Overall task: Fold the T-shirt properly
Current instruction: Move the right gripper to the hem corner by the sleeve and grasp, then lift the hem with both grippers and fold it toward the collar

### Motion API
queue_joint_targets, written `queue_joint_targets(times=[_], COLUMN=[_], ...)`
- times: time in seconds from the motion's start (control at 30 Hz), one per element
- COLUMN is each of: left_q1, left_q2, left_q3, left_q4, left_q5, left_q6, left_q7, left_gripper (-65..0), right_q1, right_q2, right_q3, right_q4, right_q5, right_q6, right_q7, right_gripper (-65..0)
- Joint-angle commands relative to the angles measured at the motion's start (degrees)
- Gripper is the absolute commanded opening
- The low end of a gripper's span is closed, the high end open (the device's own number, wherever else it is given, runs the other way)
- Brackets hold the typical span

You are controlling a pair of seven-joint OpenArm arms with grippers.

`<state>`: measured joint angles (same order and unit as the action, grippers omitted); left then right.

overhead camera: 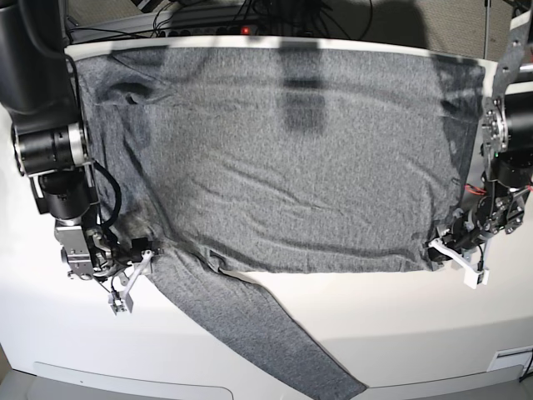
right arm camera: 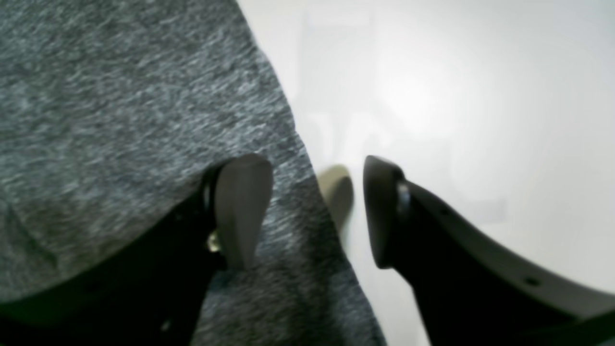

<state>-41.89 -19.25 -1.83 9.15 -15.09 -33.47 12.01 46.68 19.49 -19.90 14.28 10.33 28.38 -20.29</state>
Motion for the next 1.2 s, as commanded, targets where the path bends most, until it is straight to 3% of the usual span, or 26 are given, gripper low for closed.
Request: queue_joint_targets(times=[0.0, 0.13, 0.43, 0.87, 1.17], left_q1=[-0.76, -0.76, -0.76, -1.49, -5.92], left_q2=[-0.48, -0.46, -0.48, -0.50, -0.94], left_q3=[0.04, 0.04, 0.04, 0.04, 0.04], left_q4=[0.20, 0.20, 0.20, 0.37, 0.37], left_q5=[1.11, 1.11, 1.11, -0.61, -3.19], left_q6=[0.24, 0.24, 0.24, 0.24, -1.11], left_q7=[2.10, 2.10, 2.10, 1.33, 7.65], left_gripper=[-65.0, -65.0, -65.0, -65.0, -65.0], right_q1=[0.90, 0.90, 0.90, 3.21, 4.24], right_q2=[0.07, 0.07, 0.07, 0.72, 1.44], right_q3=[0.00, 0.00, 0.00, 0.00, 0.00], right_q4=[0.09, 0.09, 0.09, 0.79, 8.68], right_q5=[-0.68, -0.70, -1.11, -1.31, -1.11], right_q6=[1.05, 1.05, 1.03, 1.01, 1.77], right_q7=[-2.99, -5.42, -4.90, 0.87, -5.14], right_gripper=[-35.4, -45.1, -64.3, -65.0, -65.0])
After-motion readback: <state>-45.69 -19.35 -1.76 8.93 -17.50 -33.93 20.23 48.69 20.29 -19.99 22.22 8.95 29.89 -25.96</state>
